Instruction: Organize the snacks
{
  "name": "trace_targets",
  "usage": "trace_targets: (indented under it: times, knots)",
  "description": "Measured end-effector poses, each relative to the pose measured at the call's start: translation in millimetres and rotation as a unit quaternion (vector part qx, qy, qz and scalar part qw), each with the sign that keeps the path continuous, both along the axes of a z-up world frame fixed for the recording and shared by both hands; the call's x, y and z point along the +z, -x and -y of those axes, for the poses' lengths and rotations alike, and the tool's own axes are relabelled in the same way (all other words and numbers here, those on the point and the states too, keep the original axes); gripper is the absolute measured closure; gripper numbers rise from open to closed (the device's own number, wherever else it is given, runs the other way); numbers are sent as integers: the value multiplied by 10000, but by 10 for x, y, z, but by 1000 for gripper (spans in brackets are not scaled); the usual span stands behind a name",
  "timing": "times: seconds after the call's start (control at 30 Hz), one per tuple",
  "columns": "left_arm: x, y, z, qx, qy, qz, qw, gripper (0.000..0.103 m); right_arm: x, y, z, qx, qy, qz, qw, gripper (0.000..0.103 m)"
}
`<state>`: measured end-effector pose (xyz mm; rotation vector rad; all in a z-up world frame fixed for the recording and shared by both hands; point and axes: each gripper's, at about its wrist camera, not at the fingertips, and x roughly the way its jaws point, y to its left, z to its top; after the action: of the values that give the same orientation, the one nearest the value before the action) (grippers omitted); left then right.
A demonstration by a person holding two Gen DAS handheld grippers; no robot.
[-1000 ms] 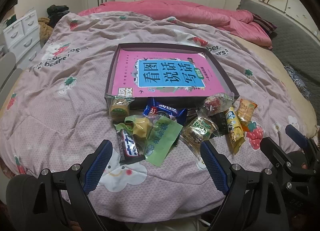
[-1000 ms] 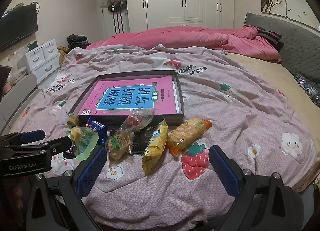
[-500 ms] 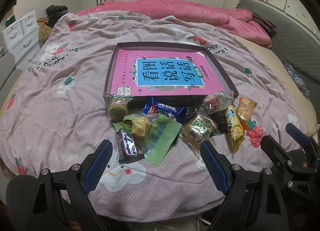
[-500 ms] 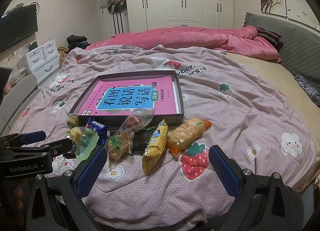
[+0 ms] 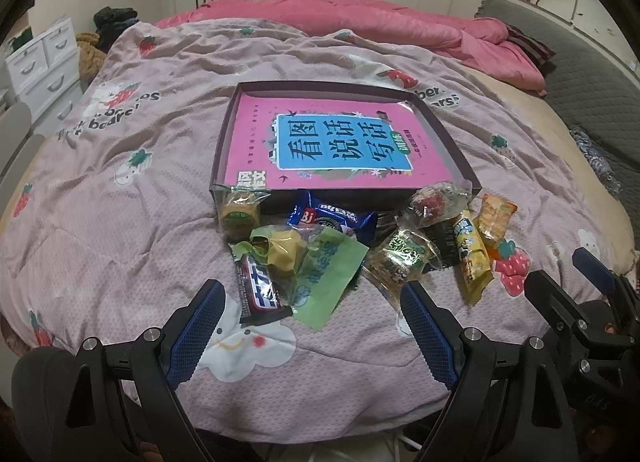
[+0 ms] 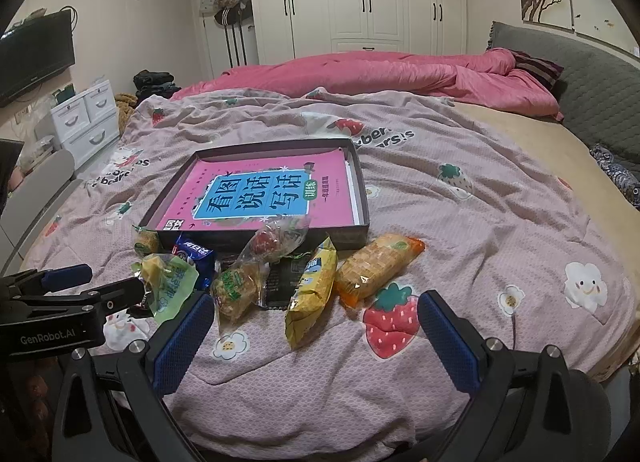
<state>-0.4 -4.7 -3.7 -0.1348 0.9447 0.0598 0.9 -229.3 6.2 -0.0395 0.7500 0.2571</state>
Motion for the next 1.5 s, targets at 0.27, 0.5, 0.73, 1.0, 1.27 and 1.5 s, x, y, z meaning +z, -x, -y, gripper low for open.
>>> trace_targets:
  times: [0.27, 0.5, 0.73, 1.0, 1.27, 1.5]
  knots:
    - [-10, -11, -16, 45, -6, -30, 10000, 13, -15, -5, -9, -46, -4, -38, 10000, 1]
    - [-52, -28, -59, 89, 25, -94, 9999, 13, -49, -53, 28, -129, -145, -130, 9997, 0]
    - [-84, -36, -86, 116, 22, -157, 9998, 13, -47, -91, 34, -112, -198, -153, 9996, 0]
    - [-210, -53, -381, 498, 228, -414, 9976, 13, -64, -168, 33, -69, -304, -205, 9993, 0]
    - [-420, -175, -620, 731, 493, -683, 9938, 13, -92, -239, -2, 29, -353, -243, 9991, 0]
    - [-618, -242, -719, 692, 942, -910, 9890, 13, -114, -309, -34, 102, -382, -244, 9989, 0]
